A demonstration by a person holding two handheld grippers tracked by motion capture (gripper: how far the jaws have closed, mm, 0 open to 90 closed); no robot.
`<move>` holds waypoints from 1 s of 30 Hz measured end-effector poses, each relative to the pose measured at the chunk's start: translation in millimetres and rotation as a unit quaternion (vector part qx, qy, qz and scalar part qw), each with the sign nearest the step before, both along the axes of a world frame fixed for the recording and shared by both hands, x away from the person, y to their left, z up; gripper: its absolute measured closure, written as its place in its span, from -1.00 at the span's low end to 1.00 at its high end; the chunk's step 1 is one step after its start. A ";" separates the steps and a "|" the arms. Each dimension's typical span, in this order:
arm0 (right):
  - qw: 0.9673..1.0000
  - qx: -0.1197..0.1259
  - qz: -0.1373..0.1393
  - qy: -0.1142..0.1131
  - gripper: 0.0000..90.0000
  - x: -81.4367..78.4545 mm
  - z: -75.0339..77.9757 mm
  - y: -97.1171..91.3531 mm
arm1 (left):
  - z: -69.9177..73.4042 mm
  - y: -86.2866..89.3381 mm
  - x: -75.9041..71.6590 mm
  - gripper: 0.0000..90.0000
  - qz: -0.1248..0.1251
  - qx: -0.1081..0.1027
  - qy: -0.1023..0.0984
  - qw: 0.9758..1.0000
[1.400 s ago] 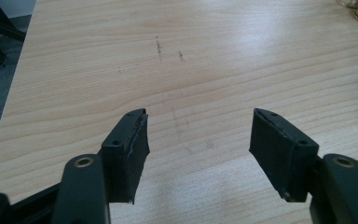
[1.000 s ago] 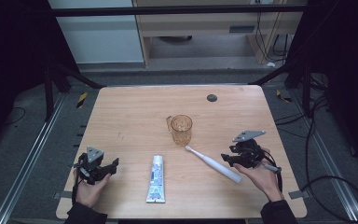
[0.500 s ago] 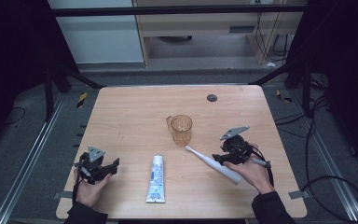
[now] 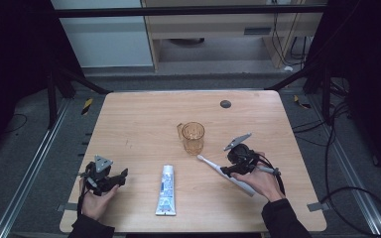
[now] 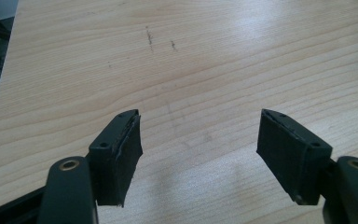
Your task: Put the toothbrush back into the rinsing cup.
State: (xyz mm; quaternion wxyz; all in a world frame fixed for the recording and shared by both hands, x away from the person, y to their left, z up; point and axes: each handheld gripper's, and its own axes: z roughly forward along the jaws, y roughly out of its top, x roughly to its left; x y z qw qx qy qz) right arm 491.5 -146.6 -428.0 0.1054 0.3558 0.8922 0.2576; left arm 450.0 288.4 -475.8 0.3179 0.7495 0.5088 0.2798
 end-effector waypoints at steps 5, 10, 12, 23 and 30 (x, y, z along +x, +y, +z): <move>1.000 -0.010 0.004 0.007 0.12 3.2 -4.2 3.6 | 0.5 0.3 -0.3 -0.34 0.000 0.000 -0.002 1.000; 0.999 -0.026 0.009 0.020 0.12 7.8 -10.3 9.0 | 0.4 0.4 -0.1 -0.34 -0.001 0.002 -0.001 1.000; 0.999 -0.032 0.014 0.029 0.13 10.3 -13.7 11.7 | 0.2 0.1 0.3 -0.34 -0.001 0.002 -0.001 1.000; 0.997 -0.052 0.022 0.054 0.17 17.4 -23.0 18.1 | -0.1 0.5 0.9 -0.30 0.003 0.004 0.002 1.000; 0.995 -0.068 0.028 0.070 0.24 22.5 -30.5 21.5 | -0.4 -0.6 0.6 -0.30 0.004 0.004 0.003 1.000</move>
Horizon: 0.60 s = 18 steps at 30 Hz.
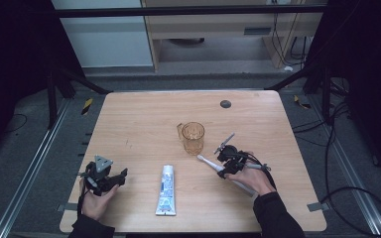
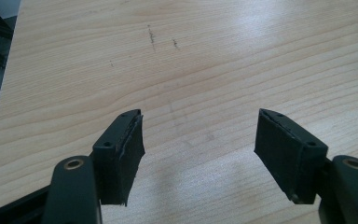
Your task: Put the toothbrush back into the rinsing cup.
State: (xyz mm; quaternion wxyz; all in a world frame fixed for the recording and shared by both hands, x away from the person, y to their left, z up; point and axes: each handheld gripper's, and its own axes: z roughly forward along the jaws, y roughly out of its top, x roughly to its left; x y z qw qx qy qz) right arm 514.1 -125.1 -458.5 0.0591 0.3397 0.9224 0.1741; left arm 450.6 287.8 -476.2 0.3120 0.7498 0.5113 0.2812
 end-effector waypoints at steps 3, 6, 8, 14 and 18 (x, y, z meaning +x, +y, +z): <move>1.000 -0.008 -0.001 0.008 0.26 1.1 -3.1 1.5 | -0.4 0.3 0.2 -0.30 0.000 0.000 0.002 1.000; 1.000 -0.013 0.000 0.011 0.28 3.2 -5.3 1.7 | -0.6 0.2 0.3 -0.30 0.000 0.000 0.002 1.000; 1.000 -0.017 0.002 0.012 0.31 4.1 -6.7 1.3 | -0.8 -0.2 0.5 -0.30 -0.001 0.001 0.002 1.000; 1.000 -0.024 -0.005 0.019 0.42 5.5 -9.5 0.8 | -1.2 -0.2 0.7 -0.29 -0.001 0.001 0.004 1.000; 0.999 -0.023 -0.011 0.020 0.46 5.4 -10.3 0.6 | -1.3 -0.6 0.8 -0.29 -0.001 0.002 0.005 1.000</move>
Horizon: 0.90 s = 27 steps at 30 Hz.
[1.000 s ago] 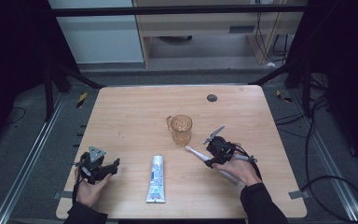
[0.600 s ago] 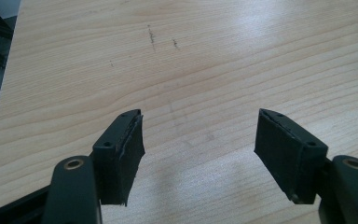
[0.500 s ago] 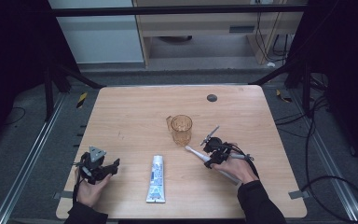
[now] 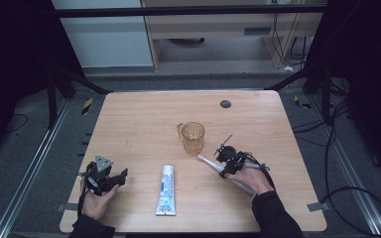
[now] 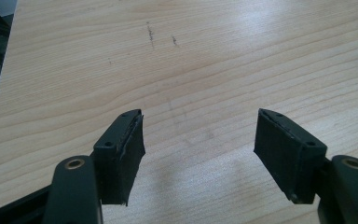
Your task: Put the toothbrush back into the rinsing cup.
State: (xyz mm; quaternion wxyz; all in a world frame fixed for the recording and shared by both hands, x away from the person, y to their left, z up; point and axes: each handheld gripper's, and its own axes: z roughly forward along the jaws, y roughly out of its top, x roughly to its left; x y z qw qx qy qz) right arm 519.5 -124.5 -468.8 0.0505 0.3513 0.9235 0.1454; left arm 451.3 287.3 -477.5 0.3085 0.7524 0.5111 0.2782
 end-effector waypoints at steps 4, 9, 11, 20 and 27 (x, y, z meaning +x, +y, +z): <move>1.000 -0.002 -0.001 0.001 0.47 0.3 0.1 0.2 | 0.2 0.2 -0.2 -0.29 0.000 0.000 0.000 1.000; 1.000 -0.004 0.002 -0.002 0.48 0.7 0.4 0.3 | 0.1 0.2 -0.1 -0.28 0.000 0.000 0.000 1.000; 1.000 -0.004 -0.004 -0.001 0.49 0.3 1.1 0.2 | -0.2 0.1 0.1 -0.28 0.000 0.000 0.001 1.000; 1.000 0.012 -0.005 -0.014 0.49 -2.2 10.8 -4.5 | -0.3 0.5 0.1 -0.29 0.001 -0.002 0.001 1.000; 0.999 0.038 -0.008 -0.032 0.49 -9.2 24.8 -9.0 | -0.7 -0.3 0.2 -0.28 0.001 -0.003 0.003 1.000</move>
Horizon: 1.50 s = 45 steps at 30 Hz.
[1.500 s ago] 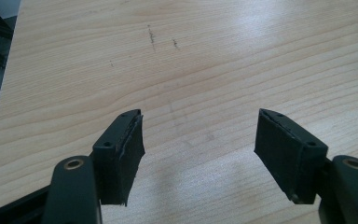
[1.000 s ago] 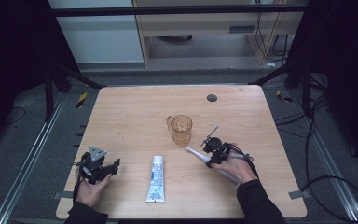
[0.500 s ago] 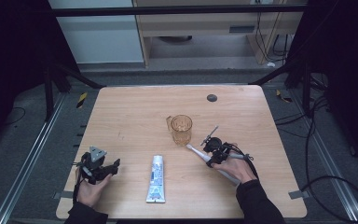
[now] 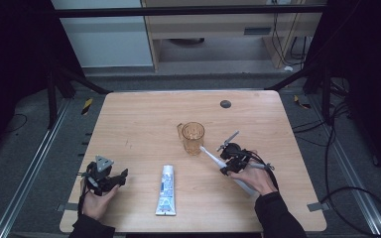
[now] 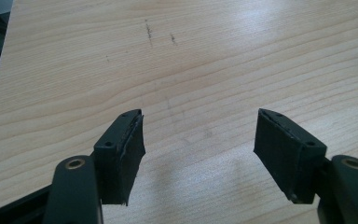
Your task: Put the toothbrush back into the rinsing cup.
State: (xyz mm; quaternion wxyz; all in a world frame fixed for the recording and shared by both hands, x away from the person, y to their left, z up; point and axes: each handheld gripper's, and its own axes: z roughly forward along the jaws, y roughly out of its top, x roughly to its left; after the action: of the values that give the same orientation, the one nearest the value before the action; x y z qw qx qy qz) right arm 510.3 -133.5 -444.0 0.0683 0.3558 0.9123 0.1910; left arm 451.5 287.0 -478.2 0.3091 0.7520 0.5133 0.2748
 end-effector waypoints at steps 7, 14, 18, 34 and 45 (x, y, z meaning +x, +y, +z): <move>0.999 0.031 -0.006 -0.023 0.49 -4.3 13.0 -6.9 | 0.0 0.1 0.1 -0.28 0.000 -0.001 0.000 1.000; 0.996 0.069 -0.020 -0.053 0.49 -8.2 27.0 -13.2 | 0.3 -0.3 -0.4 -0.28 -0.001 0.002 0.000 1.000; 0.990 0.111 -0.033 -0.082 0.49 -10.1 36.6 -19.3 | 0.1 -0.3 -0.5 -0.29 0.000 0.003 0.000 1.000; 0.945 0.229 -0.116 -0.204 0.49 -20.1 66.9 -35.3 | -0.3 -0.1 0.0 -0.29 0.004 -0.001 0.000 1.000; 0.900 0.291 -0.169 -0.277 0.49 -20.7 78.2 -24.9 | -0.1 1.1 -0.2 -0.29 0.006 -0.003 -0.001 1.000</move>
State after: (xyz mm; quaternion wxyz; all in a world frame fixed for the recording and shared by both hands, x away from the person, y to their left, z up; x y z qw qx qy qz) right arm 489.6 -158.3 -365.7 0.2430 0.4411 0.6865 0.5245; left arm 451.3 288.0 -478.3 0.3105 0.7477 0.5181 0.2759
